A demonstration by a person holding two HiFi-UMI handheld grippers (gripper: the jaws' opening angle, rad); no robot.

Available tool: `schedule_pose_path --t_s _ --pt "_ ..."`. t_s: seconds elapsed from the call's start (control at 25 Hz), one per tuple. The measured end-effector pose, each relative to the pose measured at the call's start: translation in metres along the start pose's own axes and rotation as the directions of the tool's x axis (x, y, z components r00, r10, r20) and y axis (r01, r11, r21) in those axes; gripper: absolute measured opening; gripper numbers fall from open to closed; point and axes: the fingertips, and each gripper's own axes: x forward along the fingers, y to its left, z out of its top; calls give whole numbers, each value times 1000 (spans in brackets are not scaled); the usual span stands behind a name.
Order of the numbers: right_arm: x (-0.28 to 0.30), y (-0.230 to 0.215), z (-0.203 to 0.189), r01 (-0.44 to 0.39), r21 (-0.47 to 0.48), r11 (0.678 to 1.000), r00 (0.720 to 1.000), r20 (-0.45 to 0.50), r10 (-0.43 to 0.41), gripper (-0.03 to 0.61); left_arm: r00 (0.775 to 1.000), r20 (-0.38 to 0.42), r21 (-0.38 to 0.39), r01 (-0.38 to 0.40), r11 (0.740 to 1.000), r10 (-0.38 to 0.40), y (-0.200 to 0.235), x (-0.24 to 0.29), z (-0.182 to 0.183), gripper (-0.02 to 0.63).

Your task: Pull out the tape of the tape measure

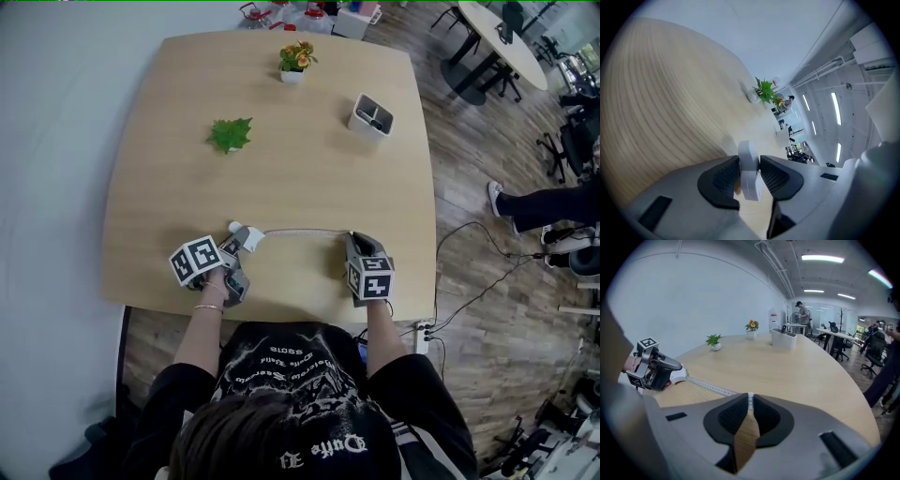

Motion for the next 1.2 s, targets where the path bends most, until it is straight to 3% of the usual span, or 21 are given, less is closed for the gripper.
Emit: schedule_pose_path --t_s 0.28,0.4,0.52,0.6,0.68,0.84,0.92,1.04,1.2 --pt "3 -2 -3 9 33 999 1000 -20 -8 43 993 -6 168 -112 979 115 -1 -1 1 217" --pt "5 2 -5 0 40 999 1000 -29 1 103 991 13 168 -131 977 131 -2 -2 3 245" --pt "7 6 -8 -7 37 999 999 -39 9 102 991 10 175 -135 975 135 0 -4 0 256" --pt "8 8 -12 -20 50 999 999 -49 23 186 990 20 179 -143 973 142 2 -9 -1 256" --pt "8 8 -12 -23 66 998 998 -48 26 189 987 41 174 -159 972 154 6 -13 2 262" --pt "10 7 -11 -21 93 995 999 -41 25 189 985 60 166 -167 972 159 5 -16 10 365" --pt "6 9 -10 -26 107 994 999 -26 29 189 984 74 176 -174 969 163 4 -21 13 367" --pt "-3 13 0 -33 120 992 999 28 29 189 986 94 204 -155 967 138 -2 -29 18 367" --pt "-23 19 23 -50 128 991 990 141 32 189 994 102 297 -61 953 32 -31 -39 27 367"
